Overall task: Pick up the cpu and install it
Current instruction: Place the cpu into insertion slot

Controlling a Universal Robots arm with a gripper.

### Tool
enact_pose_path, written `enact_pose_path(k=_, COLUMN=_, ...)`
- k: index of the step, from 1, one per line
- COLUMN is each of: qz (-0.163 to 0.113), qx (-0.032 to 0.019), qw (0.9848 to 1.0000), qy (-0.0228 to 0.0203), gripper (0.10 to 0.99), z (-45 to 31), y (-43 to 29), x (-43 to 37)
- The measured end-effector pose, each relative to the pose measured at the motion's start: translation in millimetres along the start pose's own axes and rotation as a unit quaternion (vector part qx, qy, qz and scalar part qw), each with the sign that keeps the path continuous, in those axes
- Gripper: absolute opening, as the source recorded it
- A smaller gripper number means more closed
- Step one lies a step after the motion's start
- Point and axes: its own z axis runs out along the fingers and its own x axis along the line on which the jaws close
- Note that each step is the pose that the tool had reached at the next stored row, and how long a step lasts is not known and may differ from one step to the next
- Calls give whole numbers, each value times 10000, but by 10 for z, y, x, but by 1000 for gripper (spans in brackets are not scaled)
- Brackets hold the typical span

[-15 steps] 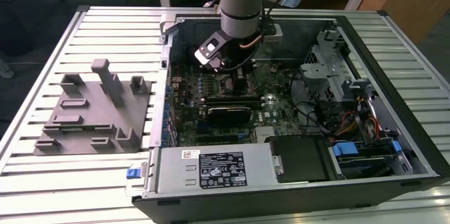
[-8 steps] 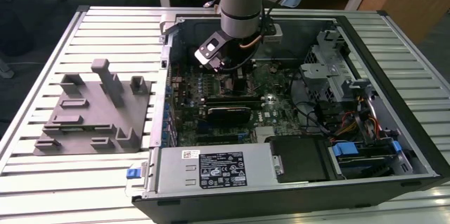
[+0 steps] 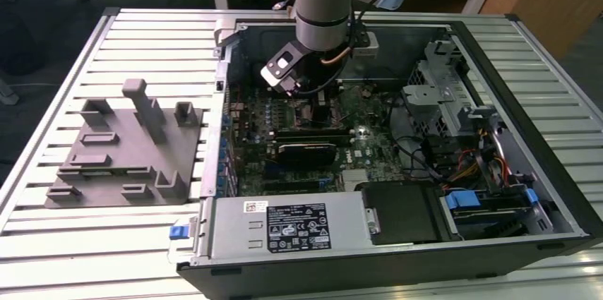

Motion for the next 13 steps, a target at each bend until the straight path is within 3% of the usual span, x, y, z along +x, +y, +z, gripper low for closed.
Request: enact_pose_path(k=13, qz=5, qx=1, qw=10000, qy=68, gripper=541, z=-11, y=2, x=-7)
